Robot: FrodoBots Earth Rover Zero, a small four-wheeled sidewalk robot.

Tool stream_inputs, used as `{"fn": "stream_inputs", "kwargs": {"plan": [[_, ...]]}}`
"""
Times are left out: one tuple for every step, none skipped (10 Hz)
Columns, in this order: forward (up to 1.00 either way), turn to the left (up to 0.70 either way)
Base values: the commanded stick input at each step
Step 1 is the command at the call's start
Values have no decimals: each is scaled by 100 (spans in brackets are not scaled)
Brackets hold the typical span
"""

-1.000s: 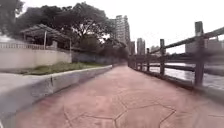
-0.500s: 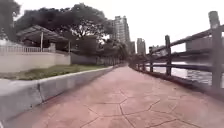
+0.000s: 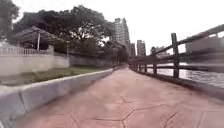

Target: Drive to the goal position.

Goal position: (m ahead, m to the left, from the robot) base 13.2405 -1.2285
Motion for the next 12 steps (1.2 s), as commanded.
{"fn": "stream_inputs", "kwargs": {"plan": [[100,0],[100,0],[100,0],[100,0],[100,0],[100,0],[100,0],[100,0],[100,0],[100,0],[100,0],[100,0]]}}
